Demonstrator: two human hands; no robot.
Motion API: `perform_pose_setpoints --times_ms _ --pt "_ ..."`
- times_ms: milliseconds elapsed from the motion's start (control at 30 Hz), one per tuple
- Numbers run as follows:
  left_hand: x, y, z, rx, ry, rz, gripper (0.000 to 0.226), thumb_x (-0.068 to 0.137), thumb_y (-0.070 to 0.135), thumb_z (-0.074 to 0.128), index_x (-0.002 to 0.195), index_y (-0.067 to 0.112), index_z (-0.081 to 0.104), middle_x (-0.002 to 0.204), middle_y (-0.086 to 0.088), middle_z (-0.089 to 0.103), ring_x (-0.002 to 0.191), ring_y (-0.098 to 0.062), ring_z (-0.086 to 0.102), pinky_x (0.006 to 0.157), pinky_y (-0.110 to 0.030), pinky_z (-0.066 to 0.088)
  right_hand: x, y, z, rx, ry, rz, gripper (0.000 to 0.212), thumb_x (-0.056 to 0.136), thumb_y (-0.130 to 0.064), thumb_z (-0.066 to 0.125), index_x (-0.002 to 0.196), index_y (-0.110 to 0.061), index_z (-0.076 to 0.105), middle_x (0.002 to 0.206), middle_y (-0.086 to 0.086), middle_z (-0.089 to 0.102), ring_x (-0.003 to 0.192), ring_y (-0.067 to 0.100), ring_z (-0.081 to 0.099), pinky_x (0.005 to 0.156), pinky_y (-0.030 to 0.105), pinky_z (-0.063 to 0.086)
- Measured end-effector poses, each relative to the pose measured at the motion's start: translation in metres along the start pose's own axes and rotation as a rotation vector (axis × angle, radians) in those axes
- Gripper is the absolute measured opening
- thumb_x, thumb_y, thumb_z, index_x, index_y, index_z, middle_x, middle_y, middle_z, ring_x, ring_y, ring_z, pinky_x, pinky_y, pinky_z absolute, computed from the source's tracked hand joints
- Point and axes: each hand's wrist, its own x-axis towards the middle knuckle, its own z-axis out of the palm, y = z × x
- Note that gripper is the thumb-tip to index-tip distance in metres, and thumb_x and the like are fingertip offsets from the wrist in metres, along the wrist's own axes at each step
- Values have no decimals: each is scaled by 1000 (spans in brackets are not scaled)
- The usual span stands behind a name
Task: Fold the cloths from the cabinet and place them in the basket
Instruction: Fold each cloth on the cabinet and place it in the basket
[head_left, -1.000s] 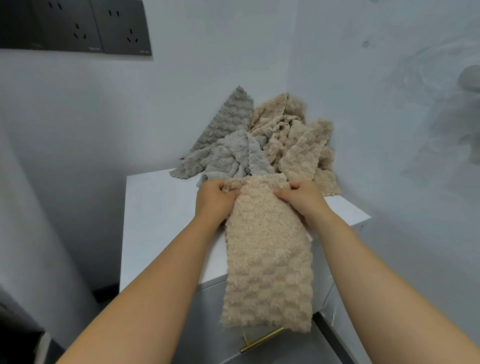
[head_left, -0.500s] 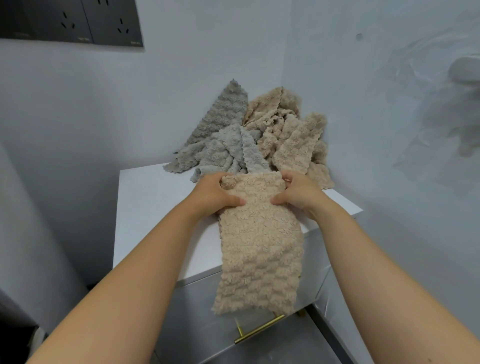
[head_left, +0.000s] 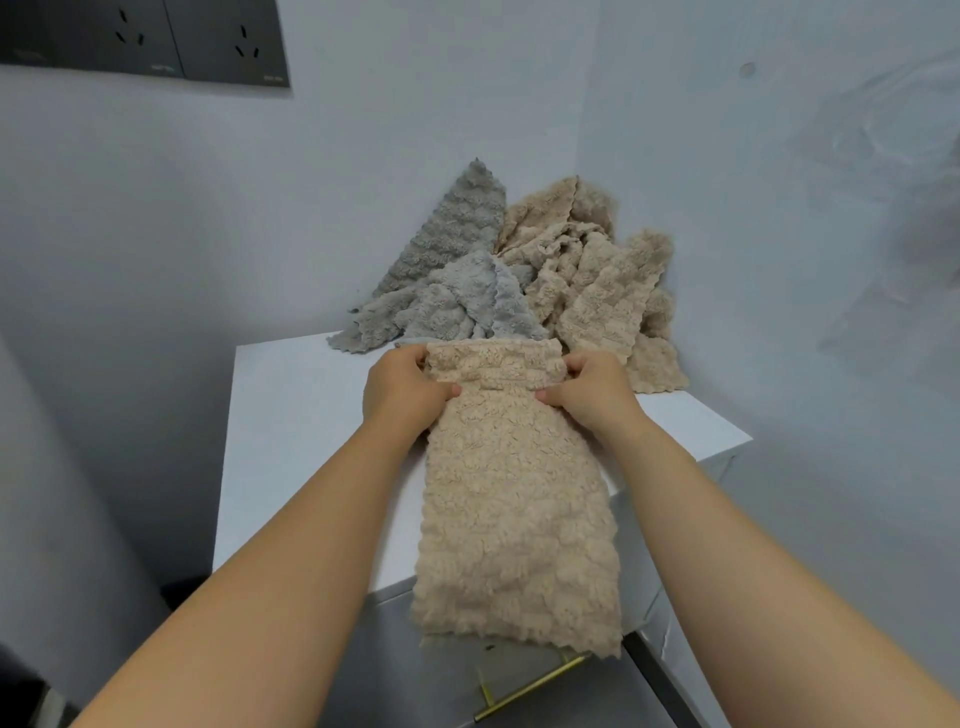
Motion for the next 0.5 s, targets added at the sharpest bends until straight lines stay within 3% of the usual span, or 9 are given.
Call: perform_pose_setpoints --times_ms 67,167,200,300,367,433,500 --pt "5 0 2 80 26 30 41 77 20 78 61 23 40 68 3 50 71 -22 49 59 -29 36 6 0 4 -8 15 -26 13 72 0 76 72 -9 66 74 12 66 74 27 62 74 43 55" --pt "6 1 1 71 26 67 47 79 22 76 57 25 34 60 8 38 60 -14 38 51 -27 24 10 2 4 -28 27 -90 36 76 -1 73 56 -21 49 56 -4 46 54 12 45 51 27 34" --pt "6 1 -1 22 14 64 45 79 23 75 57 25 36 59 9 37 57 -10 36 50 -26 23 11 3 4 -35 22 -111 34 77 -3 72 57 -18 49 56 -5 44 54 11 42 51 25 30" --pt "4 -1 -7 -143 -60 68 37 78 20 76 60 26 45 56 12 43 52 -4 41 48 -17 28 13 6 1 21 -24 -139 14 79 -9 71 72 -16 60 66 -5 52 62 12 50 59 25 38" --pt "3 -2 -12 -214 -179 83 21 76 14 78 76 24 60 66 13 57 59 -3 53 50 -12 36 12 7 -2 72 -71 -131 11 81 -9 71 83 -17 64 74 -8 59 67 8 56 59 19 42" --pt "2 -2 -15 -225 -249 95 24 76 7 78 87 21 62 75 13 61 65 -2 56 51 -9 40 11 8 -5 117 -113 -126 15 81 -5 71 90 -15 66 84 -4 65 76 11 62 64 20 47" --pt "2 -2 -17 -223 -245 104 30 76 2 77 77 23 56 69 16 56 60 2 51 48 -5 38 11 10 -7 156 -128 -124 16 80 -1 71 88 -14 66 86 0 67 78 14 64 65 22 49"
